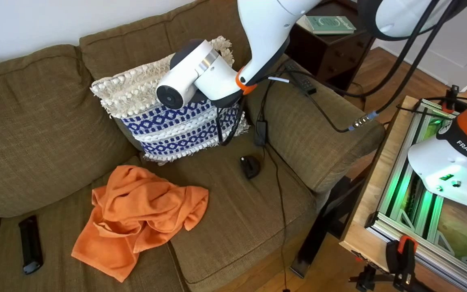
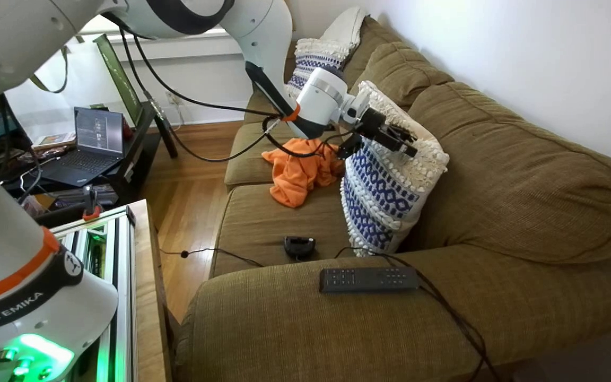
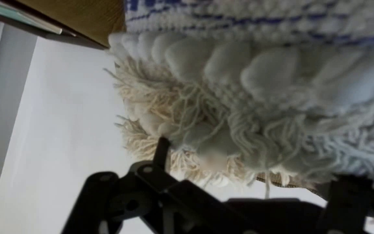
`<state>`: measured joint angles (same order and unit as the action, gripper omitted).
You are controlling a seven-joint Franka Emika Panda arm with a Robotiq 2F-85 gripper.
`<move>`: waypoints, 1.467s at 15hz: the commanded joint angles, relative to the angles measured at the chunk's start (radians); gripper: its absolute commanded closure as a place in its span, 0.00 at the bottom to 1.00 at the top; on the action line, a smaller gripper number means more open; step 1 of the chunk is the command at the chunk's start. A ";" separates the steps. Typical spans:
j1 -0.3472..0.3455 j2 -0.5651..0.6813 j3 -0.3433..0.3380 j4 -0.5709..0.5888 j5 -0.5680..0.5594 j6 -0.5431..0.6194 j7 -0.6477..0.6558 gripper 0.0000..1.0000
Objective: Put the white and blue pillow in an upright position against the couch backrest
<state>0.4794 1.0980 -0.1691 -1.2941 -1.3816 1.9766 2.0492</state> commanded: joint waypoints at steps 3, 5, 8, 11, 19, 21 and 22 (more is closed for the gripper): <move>-0.119 -0.091 0.119 -0.081 -0.028 0.135 0.184 0.00; -0.137 -0.131 0.127 -0.132 -0.056 0.203 0.272 0.00; -0.137 -0.107 0.130 -0.087 -0.071 0.185 0.266 0.00; -0.142 -0.115 0.136 -0.092 -0.078 0.176 0.272 0.00; -0.209 -0.109 0.189 -0.038 -0.040 0.269 0.139 0.00; -0.260 -0.090 0.224 0.014 0.006 0.352 0.041 0.00; -0.284 -0.076 0.242 0.045 0.059 0.370 -0.035 0.00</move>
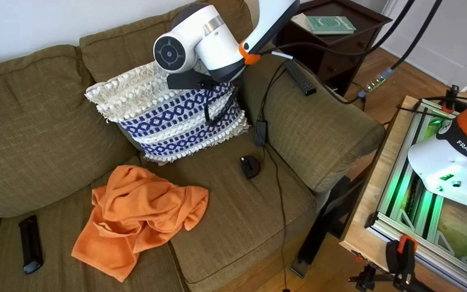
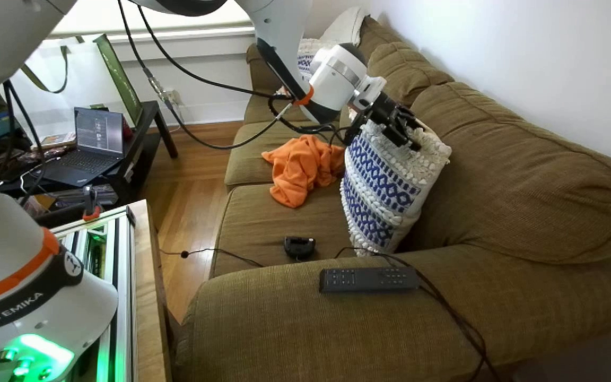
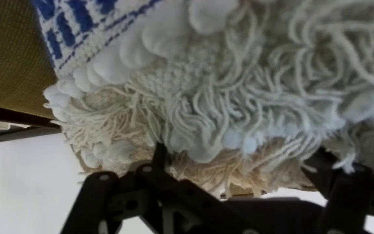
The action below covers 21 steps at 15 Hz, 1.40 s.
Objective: Put the white and blue pillow in an upright position against the couch backrest
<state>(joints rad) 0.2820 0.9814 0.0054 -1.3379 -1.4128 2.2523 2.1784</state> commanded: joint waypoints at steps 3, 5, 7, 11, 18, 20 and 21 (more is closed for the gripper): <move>-0.146 0.060 0.111 0.141 0.277 0.121 -0.396 0.00; -0.204 0.081 0.181 0.181 0.364 0.100 -0.547 0.00; -0.248 0.107 0.235 0.226 0.458 0.092 -0.683 0.00; -0.258 0.129 0.246 0.300 0.749 0.003 -0.948 0.00; -0.210 0.093 0.138 0.411 1.251 -0.307 -1.231 0.00; -0.201 0.098 0.104 0.438 1.323 -0.367 -1.251 0.00; -0.196 0.104 0.087 0.449 1.348 -0.376 -1.248 0.00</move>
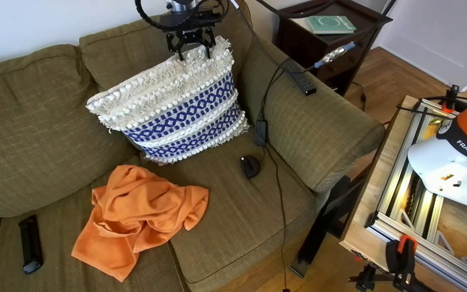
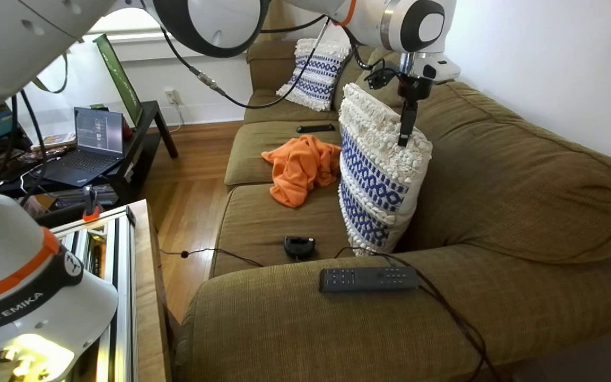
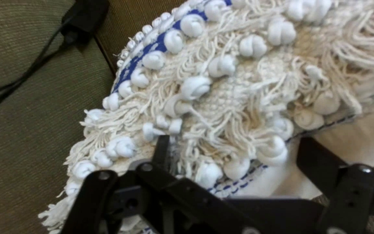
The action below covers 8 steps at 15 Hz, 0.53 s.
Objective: Put the white and blue pillow in an upright position against the couch backrest
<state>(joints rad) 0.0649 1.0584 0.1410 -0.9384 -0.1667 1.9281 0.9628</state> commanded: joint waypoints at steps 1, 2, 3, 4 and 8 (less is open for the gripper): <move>0.025 0.033 -0.063 0.056 0.123 -0.045 -0.029 0.00; 0.027 0.038 -0.073 0.059 0.143 -0.031 -0.021 0.00; 0.028 0.044 -0.079 0.062 0.162 -0.028 -0.022 0.00; 0.032 0.052 -0.087 0.069 0.180 -0.030 -0.002 0.00; 0.058 0.077 -0.135 0.062 0.238 0.143 0.182 0.00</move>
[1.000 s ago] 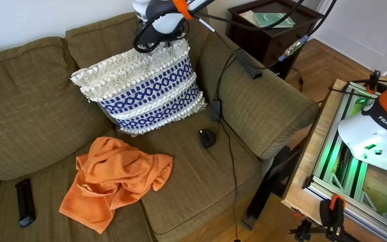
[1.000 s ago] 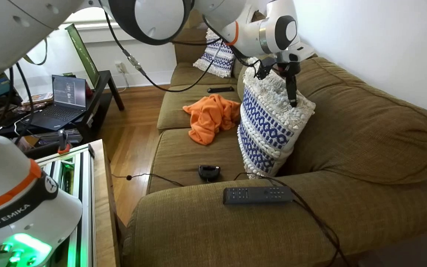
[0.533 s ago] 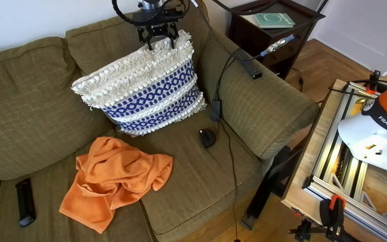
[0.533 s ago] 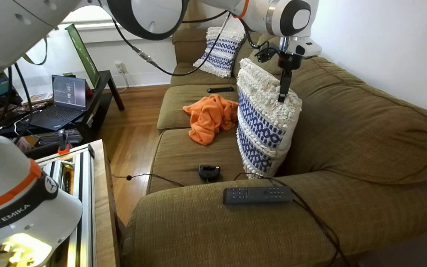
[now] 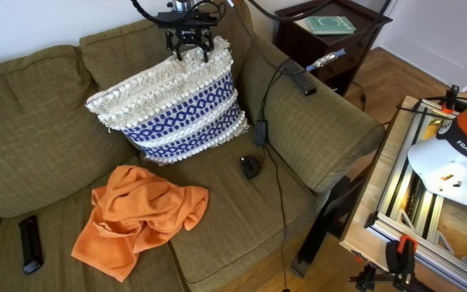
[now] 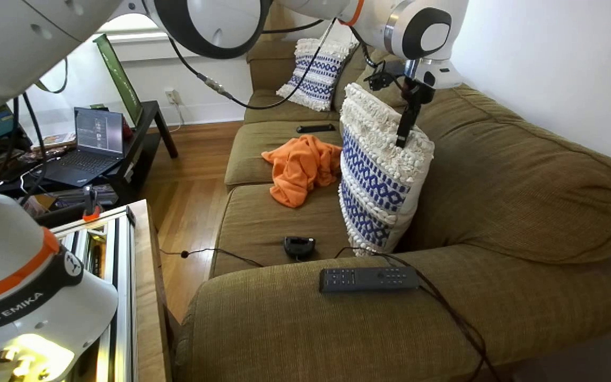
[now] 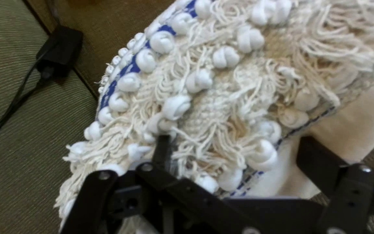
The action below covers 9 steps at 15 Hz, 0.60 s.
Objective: Put the white and blue pillow in an upright position against the couch backrest
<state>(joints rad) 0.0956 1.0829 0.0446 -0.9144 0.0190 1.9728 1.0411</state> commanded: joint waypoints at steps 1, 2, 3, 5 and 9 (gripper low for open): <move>0.036 0.057 -0.052 0.033 0.052 0.143 0.146 0.25; 0.047 0.064 -0.068 0.030 0.045 0.189 0.189 0.26; 0.059 0.067 -0.084 0.024 0.037 0.232 0.235 0.32; 0.082 0.074 -0.123 0.021 0.018 0.277 0.325 0.48; 0.124 0.061 -0.184 0.009 -0.024 0.222 0.458 0.78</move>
<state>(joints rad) 0.1860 1.1276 -0.1007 -0.9156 0.0220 2.1997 1.3994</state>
